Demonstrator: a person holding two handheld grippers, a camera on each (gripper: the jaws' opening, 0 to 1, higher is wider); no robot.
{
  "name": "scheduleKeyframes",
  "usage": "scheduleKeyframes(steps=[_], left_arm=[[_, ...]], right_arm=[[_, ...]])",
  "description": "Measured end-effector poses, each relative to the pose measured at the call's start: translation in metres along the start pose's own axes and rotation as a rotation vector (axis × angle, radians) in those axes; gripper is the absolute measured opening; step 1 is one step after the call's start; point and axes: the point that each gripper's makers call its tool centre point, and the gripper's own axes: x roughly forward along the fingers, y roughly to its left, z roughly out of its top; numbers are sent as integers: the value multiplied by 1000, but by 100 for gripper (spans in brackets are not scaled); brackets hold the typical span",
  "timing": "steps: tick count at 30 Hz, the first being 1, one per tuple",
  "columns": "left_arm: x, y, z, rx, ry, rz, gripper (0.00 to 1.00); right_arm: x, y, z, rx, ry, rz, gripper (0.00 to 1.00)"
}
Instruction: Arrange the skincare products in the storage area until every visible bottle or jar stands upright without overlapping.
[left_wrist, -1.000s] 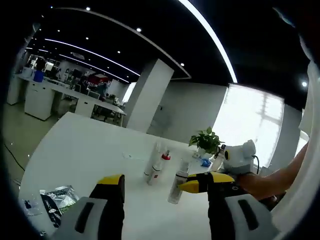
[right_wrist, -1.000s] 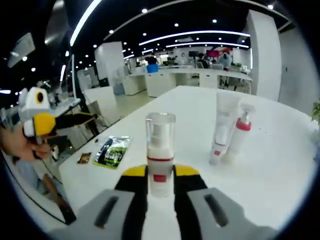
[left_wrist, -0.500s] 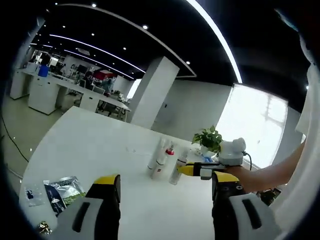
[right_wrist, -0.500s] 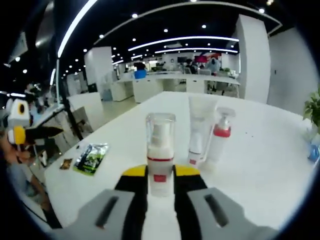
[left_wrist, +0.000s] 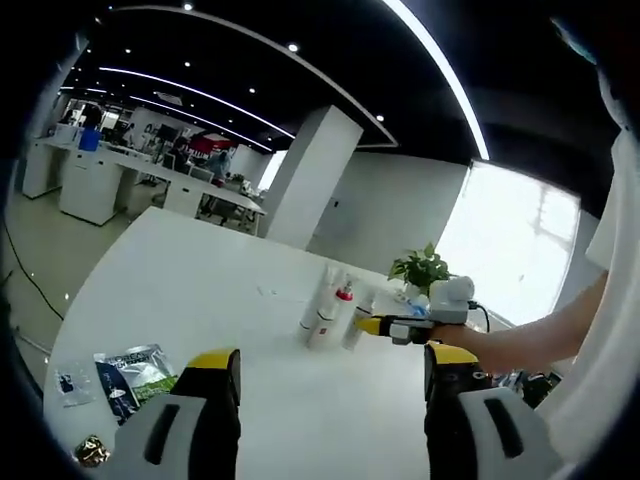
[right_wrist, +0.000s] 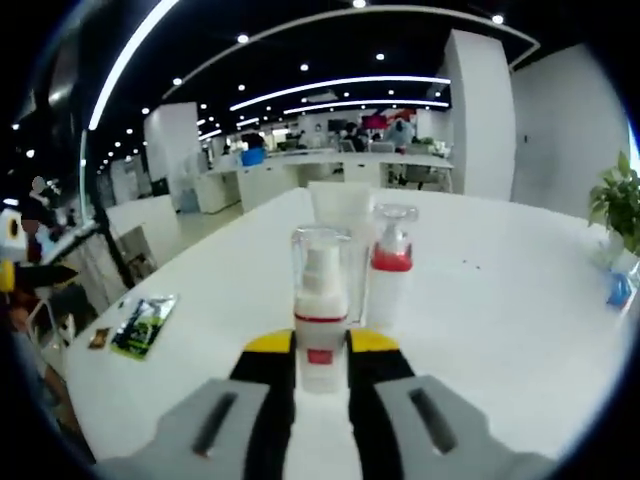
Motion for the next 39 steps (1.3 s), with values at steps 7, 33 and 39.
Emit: scheduleKeyframes(steps=[7, 33, 39], left_arm=[[-4, 4, -3, -14, 16, 23, 77], [-24, 20, -10, -29, 71, 95, 75], [-24, 21, -14, -29, 80, 105, 75]], right_arm=[[13, -15, -3, 14, -14, -32, 17], [37, -36, -26, 0, -42, -110, 17], [36, -37, -29, -13, -46, -115, 17]])
